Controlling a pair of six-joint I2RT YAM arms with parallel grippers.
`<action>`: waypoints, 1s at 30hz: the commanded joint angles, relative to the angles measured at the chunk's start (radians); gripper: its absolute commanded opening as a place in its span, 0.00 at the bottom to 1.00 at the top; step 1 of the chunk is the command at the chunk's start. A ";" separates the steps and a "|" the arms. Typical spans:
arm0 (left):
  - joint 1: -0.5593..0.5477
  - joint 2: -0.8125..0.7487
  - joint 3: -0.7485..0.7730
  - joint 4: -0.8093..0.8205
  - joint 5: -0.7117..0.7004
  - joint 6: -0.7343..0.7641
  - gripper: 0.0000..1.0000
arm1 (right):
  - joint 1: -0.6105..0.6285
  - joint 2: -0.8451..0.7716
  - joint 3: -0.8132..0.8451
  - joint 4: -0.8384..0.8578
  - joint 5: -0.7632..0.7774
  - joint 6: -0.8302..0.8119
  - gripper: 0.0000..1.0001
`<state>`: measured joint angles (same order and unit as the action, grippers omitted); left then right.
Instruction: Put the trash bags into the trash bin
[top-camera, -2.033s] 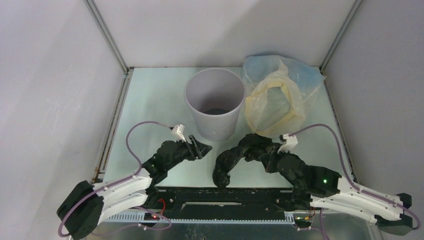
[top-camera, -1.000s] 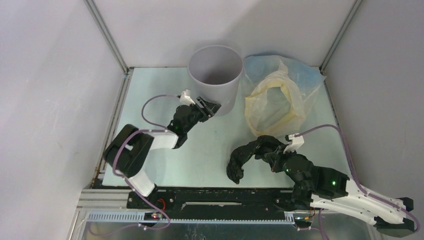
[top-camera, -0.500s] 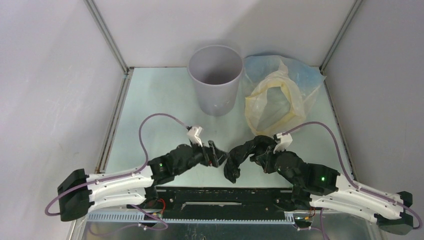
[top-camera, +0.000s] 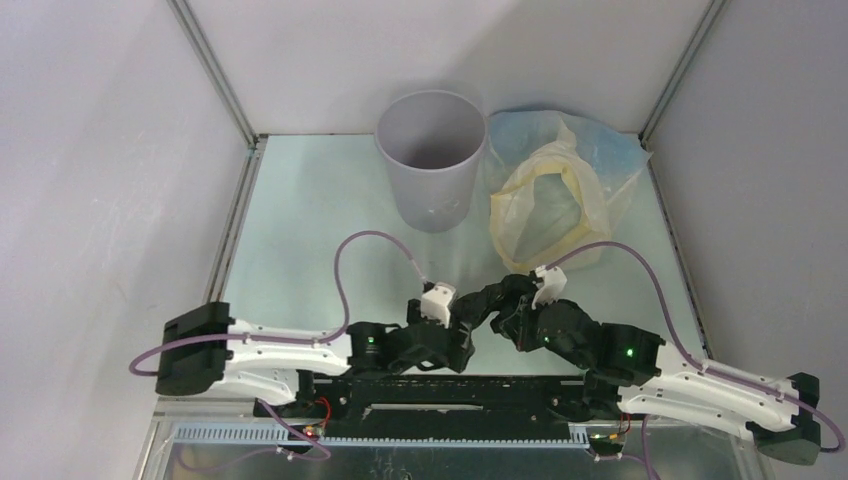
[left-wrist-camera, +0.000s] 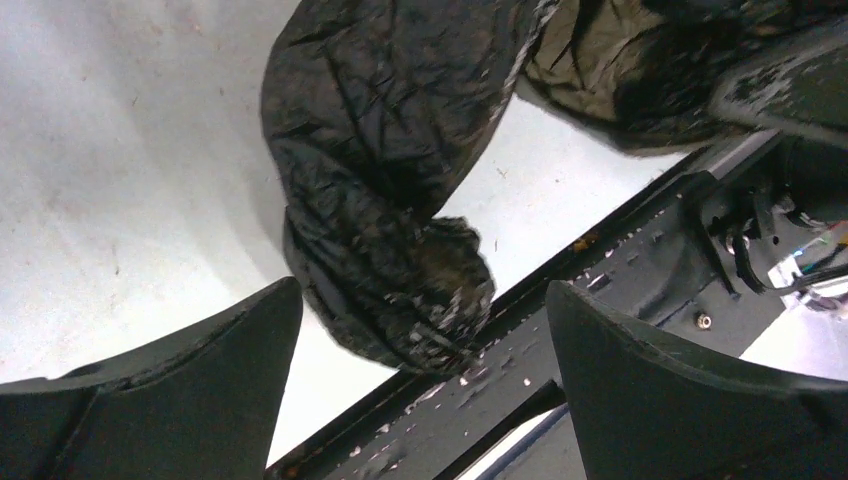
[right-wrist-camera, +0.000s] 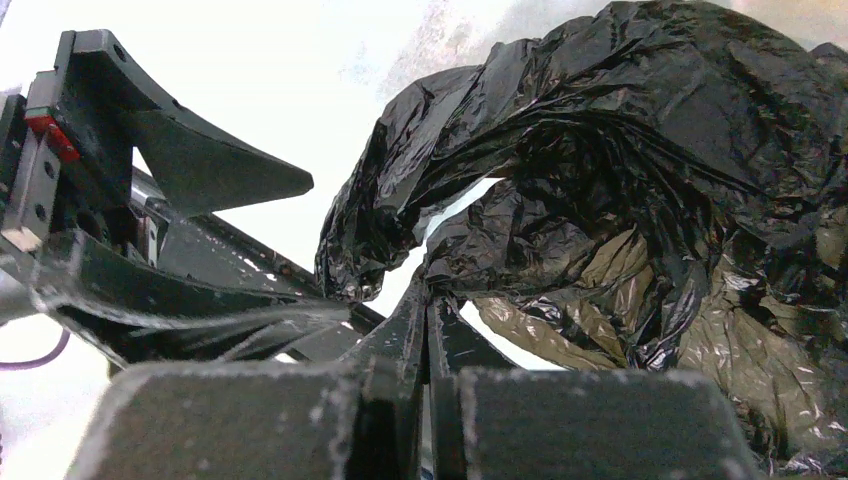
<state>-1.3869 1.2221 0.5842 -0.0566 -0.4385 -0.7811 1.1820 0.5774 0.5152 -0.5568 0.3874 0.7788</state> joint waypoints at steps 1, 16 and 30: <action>-0.024 0.120 0.133 -0.201 -0.154 -0.054 0.98 | -0.001 0.008 0.036 0.042 -0.030 0.027 0.00; 0.353 -0.351 -0.257 -0.173 -0.113 -0.147 0.29 | -0.002 -0.330 0.036 -0.230 0.180 0.169 0.00; 0.768 -0.903 -0.310 -0.461 0.048 -0.105 0.04 | -0.005 -0.421 0.066 -0.447 0.392 0.365 0.00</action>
<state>-0.6865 0.3790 0.2649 -0.4400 -0.4610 -0.8978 1.1805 0.1707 0.5282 -0.9081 0.6697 1.0496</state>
